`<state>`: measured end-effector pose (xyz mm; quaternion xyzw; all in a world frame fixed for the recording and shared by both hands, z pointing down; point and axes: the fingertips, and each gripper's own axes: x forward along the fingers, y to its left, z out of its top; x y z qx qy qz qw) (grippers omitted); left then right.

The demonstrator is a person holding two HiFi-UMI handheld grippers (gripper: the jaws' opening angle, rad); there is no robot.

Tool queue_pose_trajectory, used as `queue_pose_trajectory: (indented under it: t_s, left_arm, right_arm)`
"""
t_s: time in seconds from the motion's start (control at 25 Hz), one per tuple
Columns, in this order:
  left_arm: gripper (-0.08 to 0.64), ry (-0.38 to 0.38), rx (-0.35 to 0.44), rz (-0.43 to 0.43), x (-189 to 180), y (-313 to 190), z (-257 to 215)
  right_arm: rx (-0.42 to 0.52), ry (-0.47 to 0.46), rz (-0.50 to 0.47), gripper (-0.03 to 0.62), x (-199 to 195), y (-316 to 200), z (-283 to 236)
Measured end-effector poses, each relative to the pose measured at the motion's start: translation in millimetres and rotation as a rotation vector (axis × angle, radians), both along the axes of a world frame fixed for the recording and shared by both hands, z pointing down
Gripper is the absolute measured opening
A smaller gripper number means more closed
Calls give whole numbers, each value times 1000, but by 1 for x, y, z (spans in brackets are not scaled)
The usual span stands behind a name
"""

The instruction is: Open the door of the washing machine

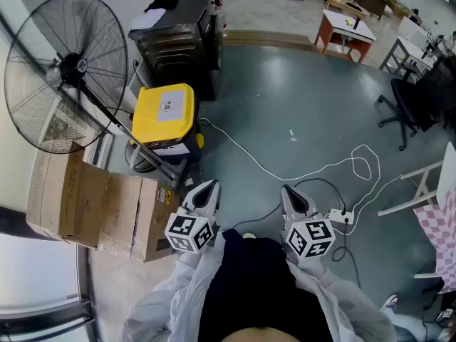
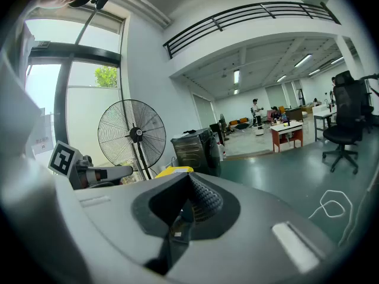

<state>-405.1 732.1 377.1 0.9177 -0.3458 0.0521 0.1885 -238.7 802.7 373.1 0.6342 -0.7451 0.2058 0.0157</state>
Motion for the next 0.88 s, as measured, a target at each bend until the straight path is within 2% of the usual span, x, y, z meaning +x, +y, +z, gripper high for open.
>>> queue_pose_trajectory:
  t_s: [0.6, 0.68, 0.88]
  left_arm:
    - [1, 12, 3, -10, 5, 6, 3]
    - [133, 33, -6, -7, 6, 7, 2]
    - [215, 36, -24, -12, 9, 9, 3]
  right_arm:
    - [-4, -12, 46, 11, 11, 8, 4]
    - [-2, -16, 41, 11, 10, 9, 4]
    - [-15, -27, 40, 11, 10, 14, 7]
